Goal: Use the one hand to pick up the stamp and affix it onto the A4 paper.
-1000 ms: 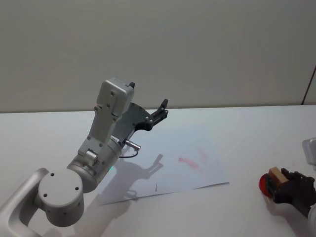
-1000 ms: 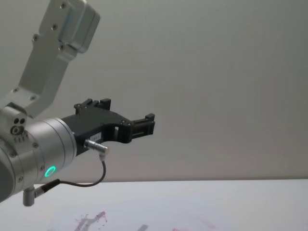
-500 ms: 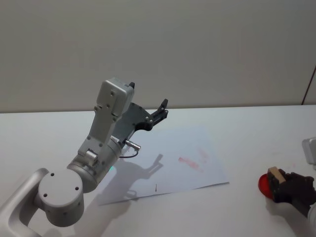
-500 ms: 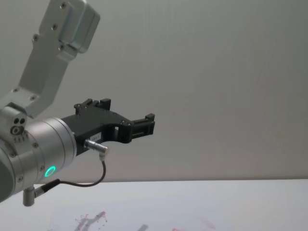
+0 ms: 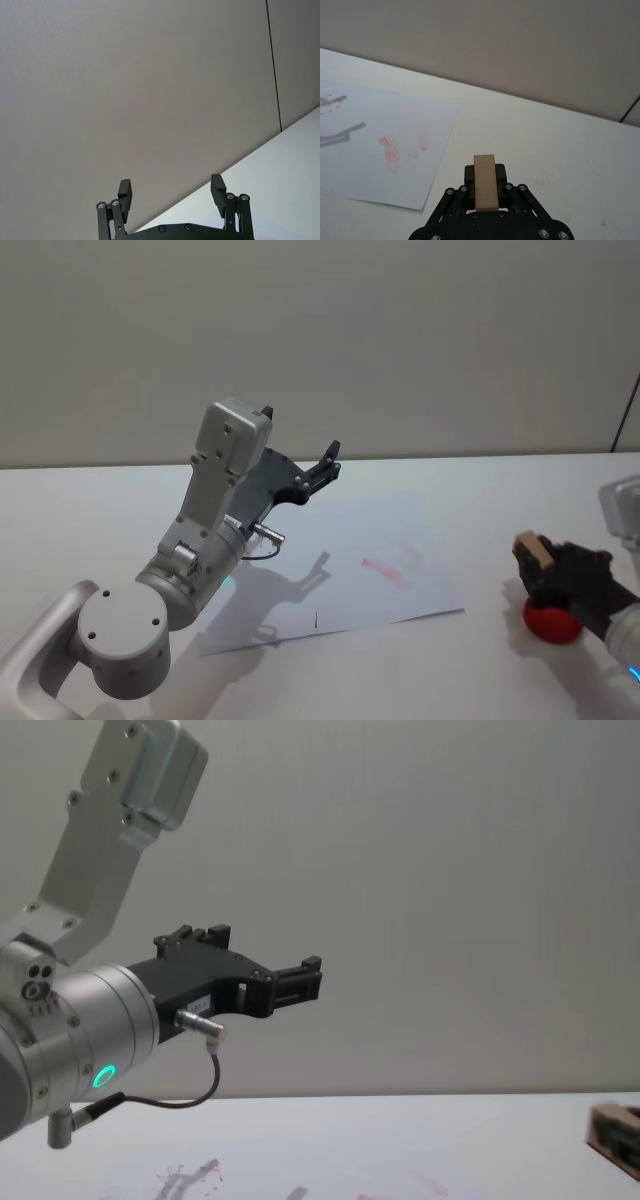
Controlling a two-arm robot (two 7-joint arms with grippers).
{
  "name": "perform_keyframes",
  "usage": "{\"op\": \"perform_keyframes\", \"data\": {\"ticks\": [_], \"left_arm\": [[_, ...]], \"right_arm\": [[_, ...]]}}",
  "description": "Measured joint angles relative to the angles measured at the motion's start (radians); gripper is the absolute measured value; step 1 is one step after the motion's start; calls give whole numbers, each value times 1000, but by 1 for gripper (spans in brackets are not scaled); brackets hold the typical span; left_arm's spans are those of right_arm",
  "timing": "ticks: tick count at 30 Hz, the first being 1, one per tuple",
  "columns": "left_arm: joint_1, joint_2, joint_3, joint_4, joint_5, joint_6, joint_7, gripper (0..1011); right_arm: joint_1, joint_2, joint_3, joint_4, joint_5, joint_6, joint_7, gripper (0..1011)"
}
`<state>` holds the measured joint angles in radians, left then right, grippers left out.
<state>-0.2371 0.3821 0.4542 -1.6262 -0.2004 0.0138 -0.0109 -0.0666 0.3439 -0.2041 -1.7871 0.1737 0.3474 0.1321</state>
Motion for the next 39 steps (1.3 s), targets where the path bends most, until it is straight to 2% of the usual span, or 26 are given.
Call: {"op": "perform_keyframes", "data": {"ticks": [8, 12, 18, 24, 31, 39], "left_arm": [[0, 0, 0, 0, 0, 0, 0, 1001], [0, 0, 0, 0, 0, 0, 0, 1001], [0, 0, 0, 0, 0, 0, 0, 1001], [0, 0, 0, 0, 0, 0, 0, 1001], [0, 0, 0, 0, 0, 0, 0, 1001], [0, 0, 0, 0, 0, 0, 0, 1001]], "right_arm": [[65, -33, -19, 37, -23, -35, 89, 217], [108, -59, -35, 81, -36, -44, 150, 217], [151, -85, -53, 137, -54, -39, 216, 217], [201, -117, -80, 221, -92, -12, 287, 217], [235, -139, -103, 290, -135, 10, 330, 217], [253, -150, -119, 333, -166, 24, 351, 217]]}}
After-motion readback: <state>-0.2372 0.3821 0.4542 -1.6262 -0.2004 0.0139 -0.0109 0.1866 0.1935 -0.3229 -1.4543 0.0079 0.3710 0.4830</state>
